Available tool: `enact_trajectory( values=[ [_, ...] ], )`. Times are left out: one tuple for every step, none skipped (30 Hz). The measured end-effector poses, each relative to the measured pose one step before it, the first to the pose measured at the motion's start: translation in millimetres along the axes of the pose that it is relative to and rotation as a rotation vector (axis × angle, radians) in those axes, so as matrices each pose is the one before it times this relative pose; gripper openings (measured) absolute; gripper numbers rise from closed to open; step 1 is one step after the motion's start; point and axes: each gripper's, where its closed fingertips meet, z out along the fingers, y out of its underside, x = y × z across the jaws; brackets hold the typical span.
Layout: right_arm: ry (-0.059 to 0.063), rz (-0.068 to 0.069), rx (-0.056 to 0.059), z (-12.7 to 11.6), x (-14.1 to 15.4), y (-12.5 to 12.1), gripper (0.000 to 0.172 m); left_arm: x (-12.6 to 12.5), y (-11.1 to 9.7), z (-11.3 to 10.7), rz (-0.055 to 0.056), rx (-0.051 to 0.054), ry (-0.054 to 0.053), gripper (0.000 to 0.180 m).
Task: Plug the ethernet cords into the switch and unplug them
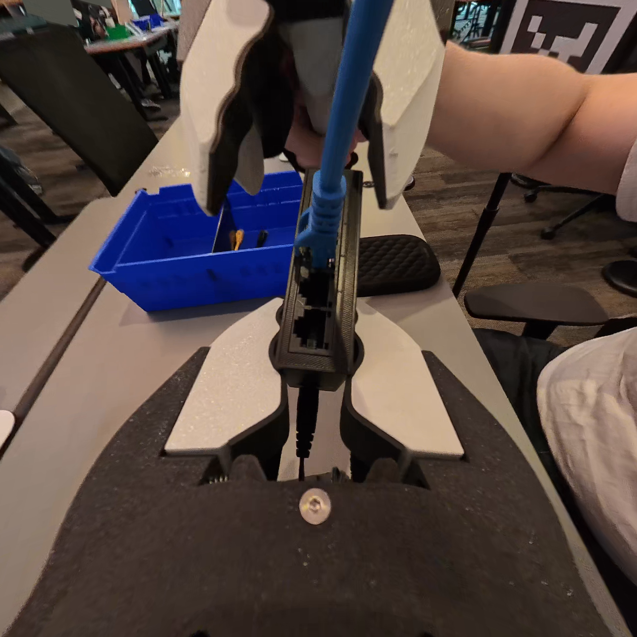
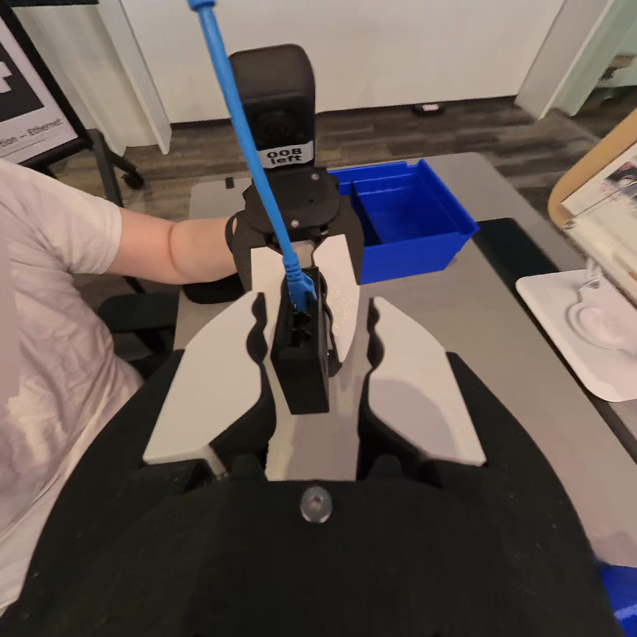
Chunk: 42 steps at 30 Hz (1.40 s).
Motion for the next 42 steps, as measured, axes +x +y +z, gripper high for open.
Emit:
enact_trajectory(
  values=[
    [0.0160,-0.0100,0.0019,-0.25,-0.39,2.61,0.061,-0.83,-1.53,-1.88,0.0123,0.0119,-0.0055,0.031],
    [0.0287,-0.0147,-0.0147,1.02,0.74,5.22,0.063,-1.27,-2.49,-1.91,-0.0002,0.0157,-0.0067,0.031],
    [0.0256,-0.0232,-0.0119,2.57,-0.58,4.93,0.066,0.66,-2.62,-1.57,0.0032,0.0172,0.0080,0.031],
    [0.0139,-0.0341,0.0004,3.27,-3.21,2.63,0.065,1.40,-1.70,-1.26,0.0086,0.0129,0.0124,0.031],
    [0.0169,-0.0429,-0.0077,3.51,-2.78,2.56,0.060,0.64,-0.82,-0.81,0.0089,0.0072,0.0057,0.031],
    [0.0395,-0.0500,-0.0189,2.81,0.76,2.83,0.047,1.78,-0.53,-0.36,0.0075,0.0060,0.0123,0.032],
    [0.0028,-0.0569,-0.0063,2.66,-4.22,0.90,0.035,0.80,0.26,-0.49,0.0014,0.0028,0.0084,0.032],
    [-0.0036,-0.0306,-0.0070,2.16,-4.02,0.78,0.030,0.80,0.97,-0.91,0.0036,0.0025,0.0116,0.033],
    [0.0079,-0.0025,-0.0140,0.87,-0.11,1.32,0.030,1.14,1.22,-0.54,0.0106,-0.0005,0.0123,0.034],
    [-0.0035,0.0020,0.0081,0.33,-1.28,-1.05,0.029,1.36,0.60,-0.49,0.0129,0.0024,0.0108,0.035],
    [0.0075,-0.0097,0.0219,0.11,0.13,-1.95,0.029,0.40,-0.34,-0.81,0.0056,0.0030,0.0048,0.037],
    [0.0230,-0.0155,0.0031,0.82,2.00,0.83,0.029,-0.97,0.18,-1.29,0.0008,-0.0045,-0.0032,0.045],
    [0.0411,-0.0270,-0.0048,0.74,3.77,1.87,0.029,-3.11,1.01,-2.32,0.0022,-0.0090,-0.0154,0.054],
    [0.0459,-0.0356,-0.0122,0.33,4.20,2.92,0.029,-4.86,0.69,-3.66,0.0052,-0.0050,-0.0251,0.059],
    [0.0535,-0.0390,-0.0170,-0.15,5.28,3.86,0.029,-4.67,-0.79,-4.78,0.0037,0.0089,-0.0231,0.061],
    [0.0490,-0.0306,-0.0097,-0.49,4.88,3.29,0.029,-4.11,-2.48,-5.32,-0.0010,0.0192,-0.0171,0.063],
    [0.0439,-0.0188,-0.0060,-0.60,4.61,3.10,0.029,-4.49,-2.68,-5.55,-0.0067,0.0186,-0.0175,0.062],
    [0.0512,-0.0192,-0.0087,-0.69,5.69,3.52,0.029,-4.70,-2.94,-5.23,-0.0076,0.0181,-0.0194,0.062],
    [0.0551,-0.0163,-0.0055,-0.65,6.26,3.35,0.029,-4.83,-2.34,-4.57,-0.0009,0.0147,-0.0228,0.061],
    [0.0460,-0.0088,-0.0065,-0.23,5.15,3.54,0.029,-6.08,-0.45,-3.71,0.0064,0.0023,-0.0338,0.061],
    [0.0354,0.0027,-0.0085,0.29,4.04,4.12,0.029,-7.54,1.13,-2.64,0.0069,-0.0069,-0.0450,0.061],
    [0.0379,0.0002,-0.0110,0.55,4.31,4.64,0.029,-6.83,1.19,-1.11,0.0010,-0.0056,-0.0417,0.061],
    [0.0327,-0.0003,-0.0147,1.26,3.40,5.03,0.030,-4.48,0.03,0.26,-0.0084,0.0046,-0.0274,0.061],
    [0.0253,0.0065,-0.0109,1.74,2.28,4.40,0.029,-2.09,-1.91,1.79,-0.0190,0.0192,-0.0166,0.060],
    [0.0191,0.0167,-0.0115,2.75,1.50,4.03,0.029,-0.50,-3.17,3.29,-0.0230,0.0280,-0.0129,0.060],
    [0.0183,0.0177,-0.0055,3.25,1.07,3.00,0.030,0.04,-2.94,4.36,-0.0206,0.0287,-0.0183,0.059],
    [0.0236,0.0090,0.0064,3.08,1.10,0.77,0.029,2.17,-2.10,5.06,-0.0105,0.0258,-0.0116,0.060],
    [0.0255,0.0036,-0.0003,3.38,1.25,0.71,0.029,4.53,-0.51,5.07,0.0071,0.0152,-0.0011,0.059],
    [0.0182,-0.0060,0.0007,3.20,0.06,-0.35,0.029,1.50,1.07,4.23,0.0212,0.0011,-0.0242,0.056],
    [0.0108,-0.0087,0.0153,2.47,-1.16,-2.89,0.029,-2.00,2.16,2.96,0.0307,-0.0086,-0.0455,0.055],
    [-0.0037,-0.0061,0.0188,2.12,-3.19,-3.98,0.029,-3.10,3.19,1.83,0.0345,-0.0164,-0.0466,0.052],
    [-0.0039,-0.0084,0.0024,2.14,-3.27,-2.39,0.029,-3.35,4.24,1.25,0.0311,-0.0235,-0.0397,0.049],
    [0.0116,-0.0300,-0.0139,2.14,-1.47,-0.02,0.029,-2.68,1.92,0.10,0.0136,-0.0079,-0.0245,0.046],
    [0.0161,-0.0480,0.0006,1.02,-1.21,-1.06,0.029,-2.96,1.77,-0.17,-0.0108,-0.0070,-0.0132,0.044],
    [0.0078,-0.0320,0.0056,0.25,-1.97,-1.71,0.029,-2.66,1.86,-0.13,-0.0332,-0.0069,-0.0034,0.042],
    [-0.0024,-0.0210,-0.0041,0.50,-2.67,-0.60,0.029,-2.97,1.22,-0.16,-0.0443,0.0002,-0.0004,0.042],
    [0.0002,-0.0246,-0.0091,0.48,-2.07,-0.14,0.029,-1.68,0.75,-0.07,-0.0391,0.0060,0.0101,0.040],
    [0.0135,-0.0313,-0.0021,-0.33,-0.08,-0.76,0.029,-0.46,1.43,0.26,-0.0274,0.0014,0.0165,0.039],
    [0.0099,-0.0259,-0.0002,-0.63,0.20,-0.74,0.029,-0.20,2.06,0.27,-0.0200,-0.0064,0.0137,0.037],
    [0.0033,-0.0148,-0.0031,-0.37,0.21,-0.32,0.029,0.25,2.19,0.69,-0.0174,-0.0096,0.0122,0.033],
    [-0.0002,-0.0140,-0.0040,-0.23,-0.40,-0.06,0.029,1.79,1.84,1.00,-0.0177,-0.0065,0.0177,0.031],
    [-0.0019,-0.0250,0.0043,-0.46,-1.00,-0.74,0.029,1.94,1.90,1.29,-0.0195,-0.0060,0.0156,0.027]
  ],
)
